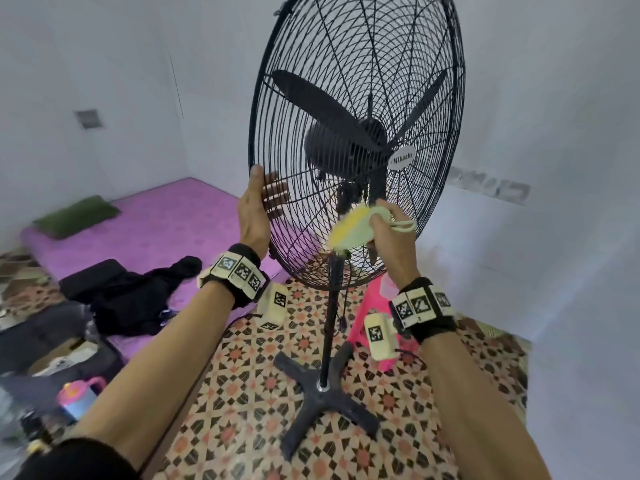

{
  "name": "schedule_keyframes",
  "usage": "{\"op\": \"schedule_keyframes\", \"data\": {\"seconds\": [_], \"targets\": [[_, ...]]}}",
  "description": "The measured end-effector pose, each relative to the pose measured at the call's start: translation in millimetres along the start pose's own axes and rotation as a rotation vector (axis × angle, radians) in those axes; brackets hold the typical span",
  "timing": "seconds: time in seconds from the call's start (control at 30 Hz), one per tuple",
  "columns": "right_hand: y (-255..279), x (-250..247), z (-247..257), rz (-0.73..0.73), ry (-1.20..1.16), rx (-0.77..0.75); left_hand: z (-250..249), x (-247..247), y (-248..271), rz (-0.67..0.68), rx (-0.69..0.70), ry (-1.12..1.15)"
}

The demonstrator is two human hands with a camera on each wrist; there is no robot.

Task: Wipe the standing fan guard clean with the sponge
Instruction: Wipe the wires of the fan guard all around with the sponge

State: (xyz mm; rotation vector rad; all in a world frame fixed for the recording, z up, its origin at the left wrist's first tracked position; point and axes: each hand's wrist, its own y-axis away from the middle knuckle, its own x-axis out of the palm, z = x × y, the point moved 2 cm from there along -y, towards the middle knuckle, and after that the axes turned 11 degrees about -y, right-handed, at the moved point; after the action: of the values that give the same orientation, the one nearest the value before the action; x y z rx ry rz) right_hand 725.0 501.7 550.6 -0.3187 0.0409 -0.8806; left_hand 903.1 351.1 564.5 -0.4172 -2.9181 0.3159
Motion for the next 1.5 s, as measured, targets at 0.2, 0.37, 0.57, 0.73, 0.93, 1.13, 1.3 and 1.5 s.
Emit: {"op": "schedule_keyframes", "data": {"seconds": [0.2,0.37,0.57,0.73,0.93,1.13,1.3,1.5], "targets": [[-24.7,5.6,24.5,-0.044,-0.158,-0.049,4.9,2.4,-1.2,-0.003,-0.017,-0.013],[-17.5,-17.3,-0.4,-0.049,-0.016,0.053,-3.1,2.4,3.1,-0.013,0.005,-0.014],[-34.0,5.1,22.2,-0.051,-0.191,0.006,-5.6,2.9,3.9,-0.016,0.008,-0.016],[-35.6,5.3,14.7,-0.017,0.225,-0.046,-2.1,0.7,2.3,-0.003,-0.013,0.019],[-43.9,8.7,37.3,-0.014,-0.075,-0.025,7.2,0.1,-5.0,0.0,-0.025,0.013],[-39.6,9.0,24.2,0.02,0.137,-0.02,-1.0,-1.2,-1.2,-0.008,-0.023,0.008],[-53.6,0.8,49.8,-0.163,-0.237,-0.009,-2.5,-1.1,1.3,0.006,-0.022,-0.013],[-58.6,-14.5,21.2,-0.191,-0.009,0.047,-4.1,-0.1,1.8,-0.003,0.009,-0.022]]}}
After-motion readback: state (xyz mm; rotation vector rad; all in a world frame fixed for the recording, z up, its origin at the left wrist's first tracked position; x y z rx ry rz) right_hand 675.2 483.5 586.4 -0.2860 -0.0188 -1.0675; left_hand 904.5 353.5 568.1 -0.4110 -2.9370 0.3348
